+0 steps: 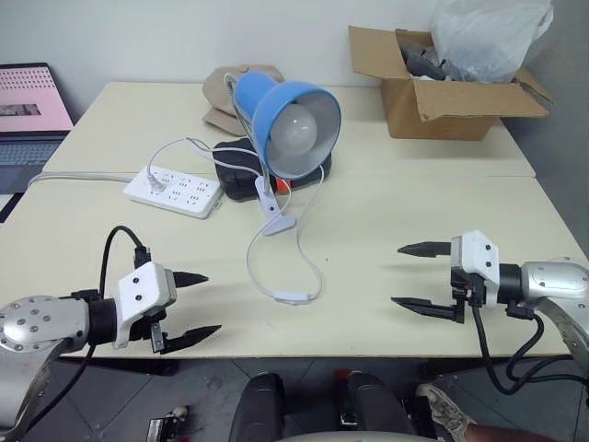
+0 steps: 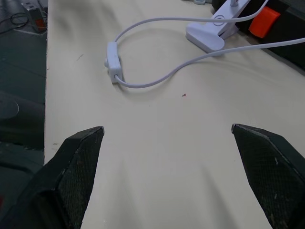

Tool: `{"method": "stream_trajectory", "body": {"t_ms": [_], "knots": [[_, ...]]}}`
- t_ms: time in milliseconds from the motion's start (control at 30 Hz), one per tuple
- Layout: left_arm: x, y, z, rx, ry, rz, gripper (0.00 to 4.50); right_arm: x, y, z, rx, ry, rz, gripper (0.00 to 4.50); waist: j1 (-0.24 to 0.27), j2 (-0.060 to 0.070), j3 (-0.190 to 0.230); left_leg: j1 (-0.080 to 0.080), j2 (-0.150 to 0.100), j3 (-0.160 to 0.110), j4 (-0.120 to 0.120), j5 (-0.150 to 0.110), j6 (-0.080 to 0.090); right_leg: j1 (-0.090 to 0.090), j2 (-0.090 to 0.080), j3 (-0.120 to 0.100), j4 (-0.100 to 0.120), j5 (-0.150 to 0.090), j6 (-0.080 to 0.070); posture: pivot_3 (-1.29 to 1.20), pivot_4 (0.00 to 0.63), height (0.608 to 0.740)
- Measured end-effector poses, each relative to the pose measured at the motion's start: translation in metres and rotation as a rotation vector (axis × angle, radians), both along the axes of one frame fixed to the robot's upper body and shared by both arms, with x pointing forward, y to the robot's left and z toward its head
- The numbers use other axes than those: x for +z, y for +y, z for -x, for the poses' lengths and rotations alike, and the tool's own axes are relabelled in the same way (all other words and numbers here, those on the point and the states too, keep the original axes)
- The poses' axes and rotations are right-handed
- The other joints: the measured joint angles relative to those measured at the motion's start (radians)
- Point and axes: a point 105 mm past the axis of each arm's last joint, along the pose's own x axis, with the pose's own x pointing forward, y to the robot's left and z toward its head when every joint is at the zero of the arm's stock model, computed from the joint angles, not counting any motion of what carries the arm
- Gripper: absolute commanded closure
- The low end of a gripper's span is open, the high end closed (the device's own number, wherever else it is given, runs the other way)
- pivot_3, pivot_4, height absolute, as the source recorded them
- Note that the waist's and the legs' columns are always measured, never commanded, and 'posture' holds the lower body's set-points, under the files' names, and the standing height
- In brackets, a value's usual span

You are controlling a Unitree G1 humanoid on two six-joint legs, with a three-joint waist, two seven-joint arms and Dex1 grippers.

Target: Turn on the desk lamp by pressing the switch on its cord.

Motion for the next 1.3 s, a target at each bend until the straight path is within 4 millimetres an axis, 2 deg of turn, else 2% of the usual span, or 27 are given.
{"method": "stream_trajectory", "body": {"t_ms": [233, 400, 533, 633, 700, 767, 867, 1067, 1300], "knots": [[-0.006, -0.003, 0.001, -0.012, -0.022, -0.008, 0.01, -0.006, 0.003, -0.001, -0.005, -0.001, -0.005, 0.0, 0.0, 0.0, 0.0, 0.0, 0.0, 0.0, 0.0, 0.0, 0.0, 0.0, 0.0, 0.0, 0.001, 0.0, 0.001, 0.0, 0.15, 0.74], [-0.011, 0.003, -0.003, -0.012, -0.041, -0.043, 0.01, -0.006, 0.003, -0.002, -0.013, -0.005, -0.009, 0.0, 0.0, 0.0, 0.0, 0.0, 0.0, 0.0, 0.0, 0.0, 0.0, 0.0, 0.0, 0.0, 0.001, 0.0, 0.0, 0.0, 0.15, 0.74], [0.0, 0.002, -0.015, -0.045, -0.05, 0.019, 0.01, -0.005, 0.005, -0.003, -0.027, -0.003, -0.016, 0.0, 0.001, 0.0, 0.0, 0.0, 0.0, 0.0, 0.0, 0.0, 0.0, 0.0, 0.0, 0.0, 0.001, 0.0, 0.0, 0.0, 0.15, 0.74], [-0.002, -0.001, -0.021, -0.083, -0.059, 0.023, 0.01, -0.005, 0.009, -0.002, -0.03, 0.001, -0.022, 0.0, 0.001, 0.0, 0.0, 0.0, 0.0, 0.0, 0.0, 0.0, 0.0, 0.0, 0.0, 0.0, 0.001, 0.002, 0.004, 0.0, 0.15, 0.74], [-0.007, -0.005, -0.024, -0.116, -0.068, 0.01, 0.01, -0.005, 0.012, -0.001, -0.031, 0.002, -0.024, 0.0, 0.001, 0.0, 0.0, -0.001, 0.0, 0.0, 0.0, 0.0, 0.0, 0.0, 0.0, 0.0, 0.001, 0.002, 0.004, 0.0, 0.15, 0.74], [-0.024, -0.01, -0.034, -0.17, -0.086, -0.057, 0.01, -0.005, 0.017, -0.001, -0.055, 0.011, -0.032, 0.0, 0.003, 0.0, 0.0, -0.001, 0.0, 0.0, 0.0, 0.0, 0.0, -0.001, 0.001, 0.0, 0.001, 0.002, 0.004, 0.0, 0.15, 0.74], [-0.035, -0.017, -0.038, -0.218, -0.06, -0.052, 0.01, -0.007, 0.019, 0.0, -0.071, 0.026, -0.026, 0.0, 0.004, 0.0, 0.0, -0.001, 0.0, 0.0, 0.0, 0.0, 0.0, -0.001, 0.001, 0.0, 0.002, 0.002, 0.004, 0.0, 0.15, 0.74], [-0.034, -0.046, -0.058, -0.314, -0.072, 0.003, 0.01, -0.01, 0.029, 0.005, -0.091, 0.06, -0.004, 0.0, 0.003, -0.001, -0.001, -0.002, 0.0, 0.0, 0.002, 0.0, 0.0, 0.0, 0.001, 0.0, 0.002, 0.003, 0.005, 0.0, 0.15, 0.74], [-0.039, -0.064, -0.062, -0.388, -0.008, 0.026, 0.01, -0.012, 0.032, 0.014, -0.112, 0.083, 0.002, 0.0, 0.0, -0.001, -0.001, -0.002, 0.0, -0.001, 0.003, 0.0, 0.0, 0.0, 0.002, 0.0, 0.003, 0.003, 0.006, 0.0, 0.15, 0.74]]}}
